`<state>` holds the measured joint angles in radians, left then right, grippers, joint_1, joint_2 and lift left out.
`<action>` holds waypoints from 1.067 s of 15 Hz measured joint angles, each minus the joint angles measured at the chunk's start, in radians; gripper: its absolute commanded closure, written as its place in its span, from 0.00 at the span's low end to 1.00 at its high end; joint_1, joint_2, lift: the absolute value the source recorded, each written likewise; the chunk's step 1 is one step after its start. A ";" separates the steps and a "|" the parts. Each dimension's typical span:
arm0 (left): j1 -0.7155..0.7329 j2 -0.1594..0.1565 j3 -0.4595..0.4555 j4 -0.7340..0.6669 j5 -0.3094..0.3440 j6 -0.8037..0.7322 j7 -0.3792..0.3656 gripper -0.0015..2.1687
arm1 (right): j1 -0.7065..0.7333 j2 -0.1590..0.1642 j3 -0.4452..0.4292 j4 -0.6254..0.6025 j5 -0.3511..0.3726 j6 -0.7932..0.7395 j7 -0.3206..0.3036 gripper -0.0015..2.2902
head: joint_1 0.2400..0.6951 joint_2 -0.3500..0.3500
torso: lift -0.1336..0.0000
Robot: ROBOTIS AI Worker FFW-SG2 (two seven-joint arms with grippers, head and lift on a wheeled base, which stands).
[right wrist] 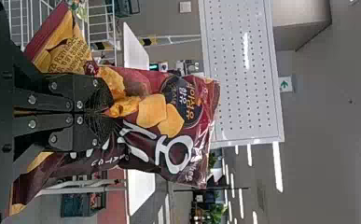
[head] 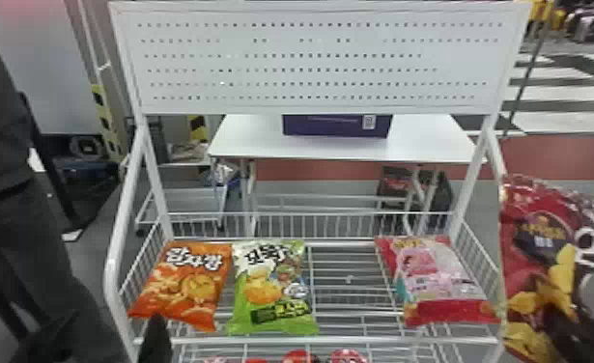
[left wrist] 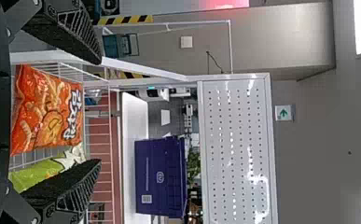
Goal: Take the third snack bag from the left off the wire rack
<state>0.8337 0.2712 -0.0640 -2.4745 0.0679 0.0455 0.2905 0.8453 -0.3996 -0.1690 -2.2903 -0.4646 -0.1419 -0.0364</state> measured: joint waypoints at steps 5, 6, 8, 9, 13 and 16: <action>0.003 0.003 0.001 -0.009 0.002 -0.003 0.001 0.07 | 0.020 0.002 -0.018 -0.008 0.001 -0.005 0.001 0.98 | 0.57 0.50 | 1.00; 0.005 0.003 0.002 -0.012 0.002 -0.003 0.001 0.07 | 0.020 0.000 -0.018 -0.011 0.001 -0.004 0.001 0.98 | 0.57 0.50 | 1.00; 0.009 0.003 0.004 -0.015 0.001 -0.003 0.000 0.07 | 0.017 -0.003 -0.015 -0.012 0.001 -0.003 0.001 0.98 | 0.57 0.50 | 1.00; 0.010 0.002 0.005 -0.016 0.001 -0.003 -0.001 0.07 | 0.014 -0.004 -0.013 -0.012 0.001 -0.003 0.001 0.98 | 0.57 0.50 | 1.00; 0.007 0.003 0.006 -0.018 0.001 -0.002 -0.002 0.07 | 0.005 -0.007 -0.005 -0.007 0.000 -0.013 0.002 0.98 | 0.57 0.50 | 1.00; 0.003 0.002 0.006 -0.018 0.001 0.000 -0.002 0.07 | 0.000 -0.007 0.004 -0.005 -0.001 -0.021 0.004 0.98 | 0.57 0.50 | 1.00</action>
<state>0.8370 0.2731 -0.0583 -2.4927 0.0690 0.0453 0.2883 0.8451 -0.4069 -0.1654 -2.2950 -0.4653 -0.1630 -0.0327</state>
